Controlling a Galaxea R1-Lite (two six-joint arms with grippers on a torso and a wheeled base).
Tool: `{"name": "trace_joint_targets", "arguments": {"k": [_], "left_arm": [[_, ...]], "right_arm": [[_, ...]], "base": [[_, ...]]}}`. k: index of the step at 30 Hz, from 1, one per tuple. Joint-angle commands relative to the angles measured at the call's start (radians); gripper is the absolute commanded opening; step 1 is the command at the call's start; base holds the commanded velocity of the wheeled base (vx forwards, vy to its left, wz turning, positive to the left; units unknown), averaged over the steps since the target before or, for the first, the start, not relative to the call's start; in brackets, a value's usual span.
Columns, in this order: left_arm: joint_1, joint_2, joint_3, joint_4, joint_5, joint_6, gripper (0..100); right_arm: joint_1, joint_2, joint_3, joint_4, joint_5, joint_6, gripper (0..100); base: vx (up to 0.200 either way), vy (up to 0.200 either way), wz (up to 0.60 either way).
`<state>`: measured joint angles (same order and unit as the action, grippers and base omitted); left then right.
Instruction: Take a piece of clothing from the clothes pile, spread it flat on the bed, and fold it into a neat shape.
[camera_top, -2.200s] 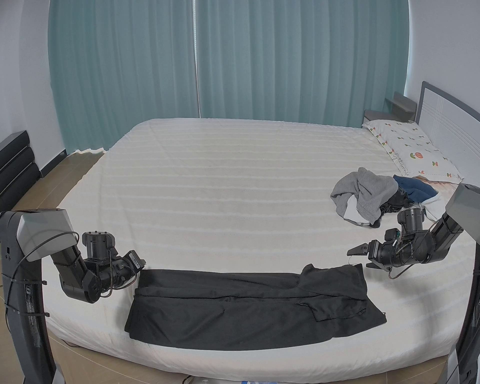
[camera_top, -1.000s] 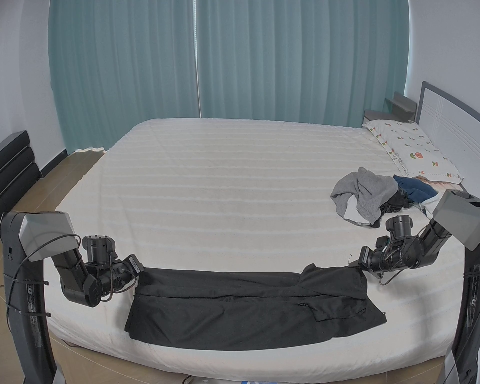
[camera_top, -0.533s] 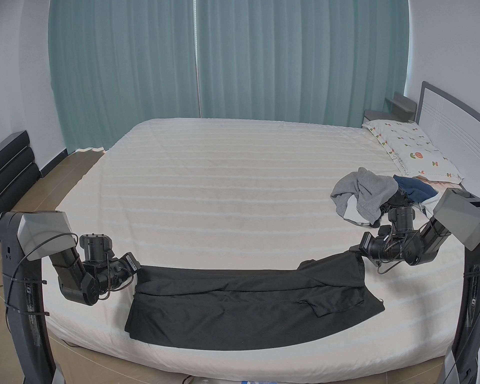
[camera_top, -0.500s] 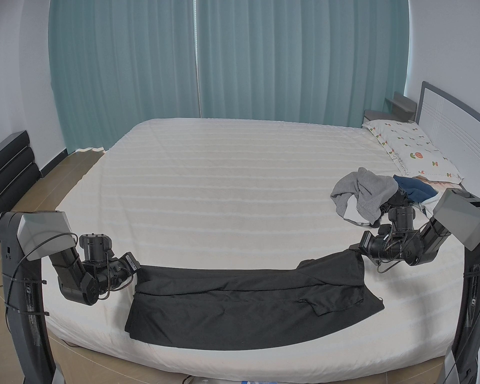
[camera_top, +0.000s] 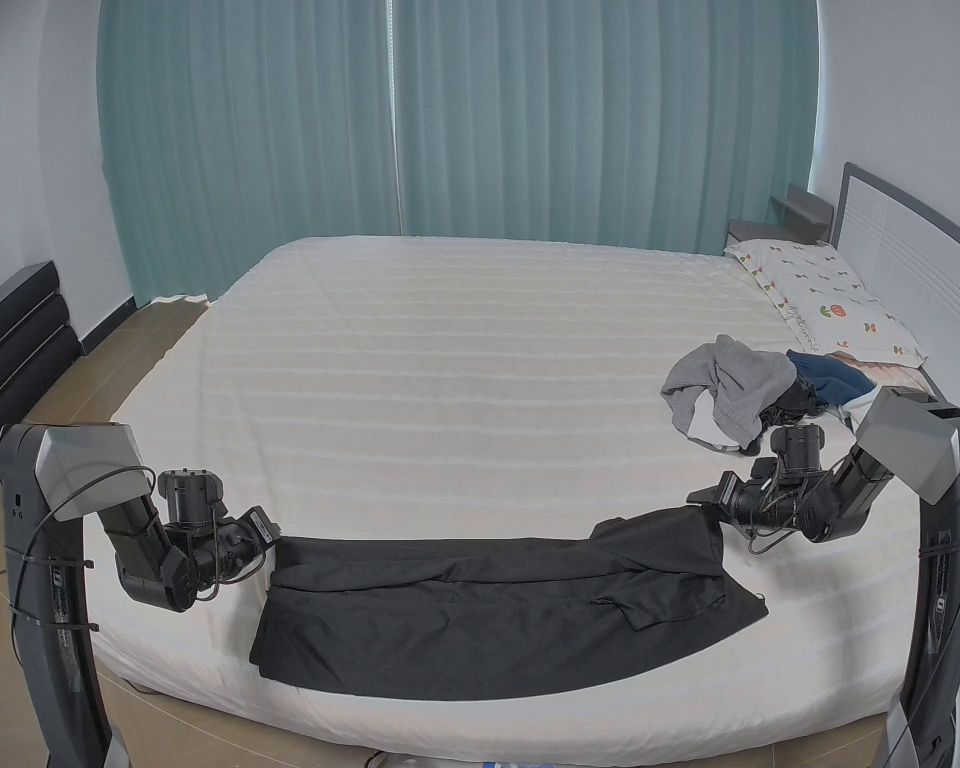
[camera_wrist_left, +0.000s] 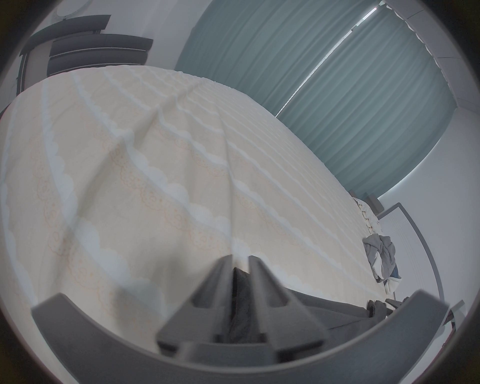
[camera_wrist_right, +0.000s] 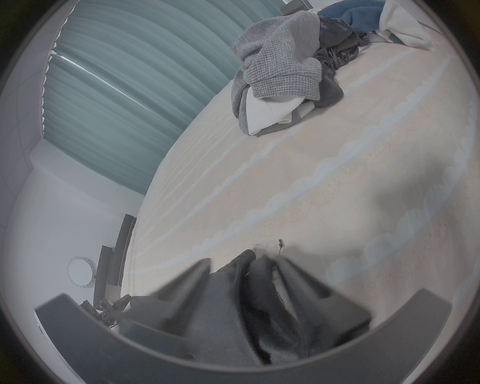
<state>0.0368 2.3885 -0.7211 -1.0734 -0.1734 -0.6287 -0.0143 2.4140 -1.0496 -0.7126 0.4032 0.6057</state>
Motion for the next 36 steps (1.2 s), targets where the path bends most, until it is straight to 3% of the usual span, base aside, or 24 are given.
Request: {"name": "trace_joint_targets", "arguments": {"k": [1, 4, 6, 8, 15, 17, 24, 30, 36], "left_arm": [[-0.002, -0.003, 0.002, 0.000, -0.001, -0.006, 100], [-0.002, -0.009, 0.003, 0.000, -0.003, -0.009, 100], [0.003, -0.038, -0.006, 0.000, 0.002, -0.031, 100], [0.008, -0.083, -0.008, 0.001, 0.002, -0.071, 100], [0.006, -0.207, 0.118, 0.000, -0.005, -0.138, 100], [0.003, -0.281, 0.282, -0.016, -0.011, -0.170, 100], [-0.067, -0.290, 0.462, -0.123, -0.009, -0.396, 100], [-0.072, -0.239, 0.543, -0.283, -0.006, -0.430, 100], [-0.086, -0.226, 0.563, -0.292, 0.002, -0.436, 100]], "right_arm": [[-0.003, -0.012, 0.000, -0.008, -0.004, 0.003, 100], [-0.010, -0.064, 0.006, -0.013, -0.012, 0.026, 100], [0.000, -0.139, 0.005, -0.001, -0.015, 0.157, 100], [0.023, -0.177, 0.005, 0.005, -0.017, 0.216, 100], [0.089, -0.343, 0.229, 0.028, -0.041, 0.235, 100], [0.146, -0.398, 0.408, -0.001, -0.050, 0.243, 100], [0.258, -0.400, 0.614, -0.176, -0.170, 0.341, 100], [0.323, -0.369, 0.714, -0.308, -0.185, 0.413, 100], [0.333, -0.282, 0.737, -0.418, -0.251, 0.416, 100]], "base": [[0.000, 0.000, 0.00], [0.000, 0.000, 0.00], [0.000, 0.000, 0.00], [0.000, 0.000, 0.00], [0.000, 0.000, 0.00], [0.000, 0.000, 0.00], [0.000, 0.000, 0.00], [-0.033, 0.000, 0.00], [-0.067, 0.000, 0.00]]}}
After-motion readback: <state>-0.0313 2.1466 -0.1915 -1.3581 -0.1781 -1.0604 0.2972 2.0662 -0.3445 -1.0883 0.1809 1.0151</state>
